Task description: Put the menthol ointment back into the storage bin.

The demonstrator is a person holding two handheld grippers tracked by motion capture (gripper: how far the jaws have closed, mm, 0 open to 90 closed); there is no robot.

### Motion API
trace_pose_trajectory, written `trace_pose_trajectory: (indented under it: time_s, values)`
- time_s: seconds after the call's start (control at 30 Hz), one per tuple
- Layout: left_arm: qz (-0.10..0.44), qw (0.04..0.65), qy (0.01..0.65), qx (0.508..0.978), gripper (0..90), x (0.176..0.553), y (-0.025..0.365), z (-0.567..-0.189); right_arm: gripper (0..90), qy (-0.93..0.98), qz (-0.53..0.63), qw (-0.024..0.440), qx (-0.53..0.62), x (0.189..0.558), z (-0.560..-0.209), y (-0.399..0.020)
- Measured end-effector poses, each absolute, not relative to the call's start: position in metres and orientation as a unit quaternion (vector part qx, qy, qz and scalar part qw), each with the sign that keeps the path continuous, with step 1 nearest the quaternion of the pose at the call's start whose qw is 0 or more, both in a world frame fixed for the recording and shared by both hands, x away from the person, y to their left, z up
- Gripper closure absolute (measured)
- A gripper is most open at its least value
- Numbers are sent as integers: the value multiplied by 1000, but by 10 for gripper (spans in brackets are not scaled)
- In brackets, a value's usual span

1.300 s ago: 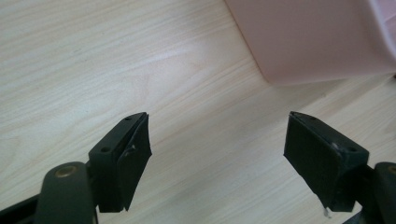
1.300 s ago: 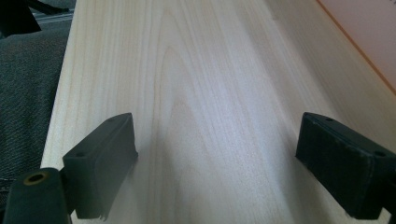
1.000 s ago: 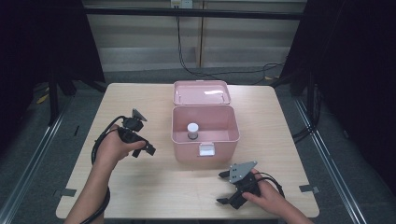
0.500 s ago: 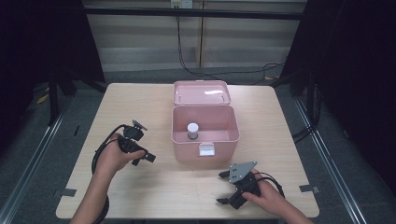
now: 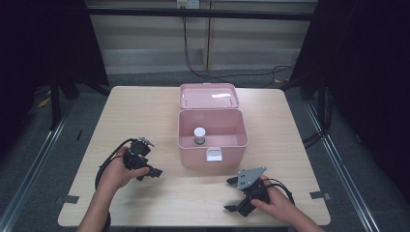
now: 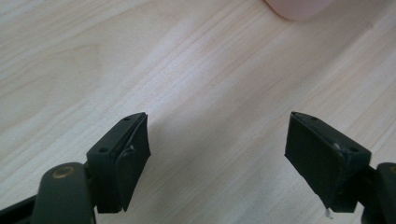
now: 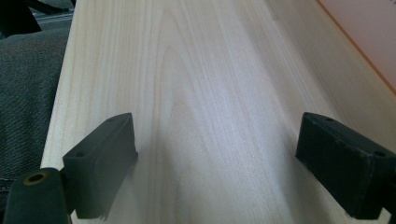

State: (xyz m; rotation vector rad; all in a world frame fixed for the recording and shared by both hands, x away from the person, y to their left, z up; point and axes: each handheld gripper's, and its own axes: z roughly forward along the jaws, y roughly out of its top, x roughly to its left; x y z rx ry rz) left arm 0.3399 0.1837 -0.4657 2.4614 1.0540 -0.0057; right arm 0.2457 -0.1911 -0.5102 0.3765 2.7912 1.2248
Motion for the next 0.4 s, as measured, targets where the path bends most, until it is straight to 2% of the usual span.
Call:
trace_pose_trajectory:
  time_s: [0.4]
  values:
    - [4, 216, 367, 905, 207, 333, 184, -476, 112, 908, 399, 35, 122, 246, -510, -191]
